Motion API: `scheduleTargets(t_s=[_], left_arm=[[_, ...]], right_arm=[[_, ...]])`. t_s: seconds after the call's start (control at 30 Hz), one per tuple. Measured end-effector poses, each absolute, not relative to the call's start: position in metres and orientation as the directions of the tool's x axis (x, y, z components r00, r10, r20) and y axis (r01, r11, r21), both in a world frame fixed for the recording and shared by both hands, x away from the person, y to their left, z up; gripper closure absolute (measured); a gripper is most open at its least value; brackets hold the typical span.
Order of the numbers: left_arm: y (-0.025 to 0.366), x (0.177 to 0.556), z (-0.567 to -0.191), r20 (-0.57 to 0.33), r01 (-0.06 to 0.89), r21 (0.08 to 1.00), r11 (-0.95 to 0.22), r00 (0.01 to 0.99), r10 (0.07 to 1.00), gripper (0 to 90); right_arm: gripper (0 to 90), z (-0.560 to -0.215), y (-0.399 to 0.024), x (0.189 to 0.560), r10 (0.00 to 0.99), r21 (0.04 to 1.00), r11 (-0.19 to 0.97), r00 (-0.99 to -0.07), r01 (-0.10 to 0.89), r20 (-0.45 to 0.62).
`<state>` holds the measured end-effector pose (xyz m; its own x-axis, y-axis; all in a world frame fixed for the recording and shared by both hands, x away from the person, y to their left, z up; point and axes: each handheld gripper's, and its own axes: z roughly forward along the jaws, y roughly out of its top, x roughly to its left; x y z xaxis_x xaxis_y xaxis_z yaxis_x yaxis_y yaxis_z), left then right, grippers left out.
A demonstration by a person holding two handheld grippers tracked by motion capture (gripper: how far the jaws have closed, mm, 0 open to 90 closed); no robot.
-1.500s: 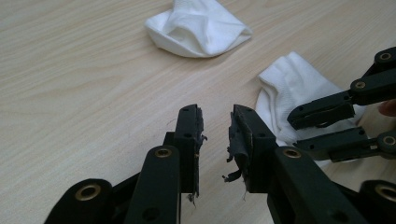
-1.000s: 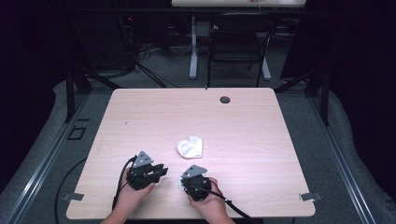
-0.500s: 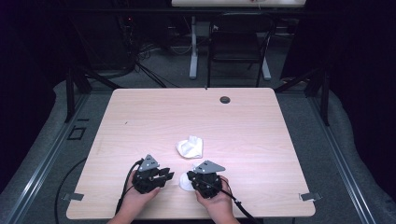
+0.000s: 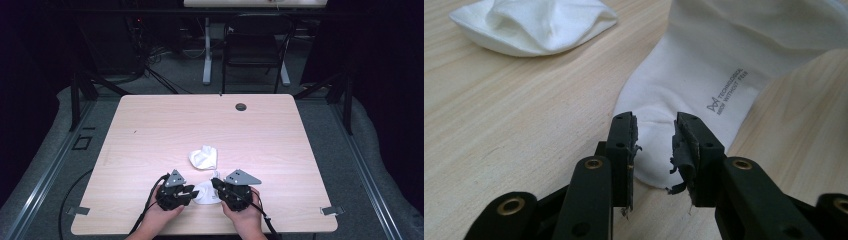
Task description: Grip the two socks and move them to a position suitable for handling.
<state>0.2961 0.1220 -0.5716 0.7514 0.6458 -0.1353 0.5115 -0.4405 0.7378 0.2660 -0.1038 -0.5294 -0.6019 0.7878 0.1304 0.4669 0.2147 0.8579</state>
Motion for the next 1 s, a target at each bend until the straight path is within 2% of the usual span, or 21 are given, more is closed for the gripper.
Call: scheduleTargets(t_s=[0.27,0.63,1.0], left_arm=[[0.114,0.294,-0.578,-0.059,0.472,0.711,-0.521,0.778,0.625,73.6],[0.116,0.294,-0.578,-0.062,0.478,0.704,-0.526,0.778,0.625,84.9],[0.124,0.292,-0.576,-0.062,0.496,0.684,-0.535,0.77,0.635,87.6]], right_arm=[[88.1,-0.53,-0.106,0.264,0.789,0.869,0.218,-0.604,0.444,0.111],[88.1,-0.53,-0.122,0.265,0.807,0.86,0.243,-0.585,0.448,0.076],[88.0,-0.535,-0.14,0.262,0.823,0.841,0.267,-0.565,0.47,0.055]])
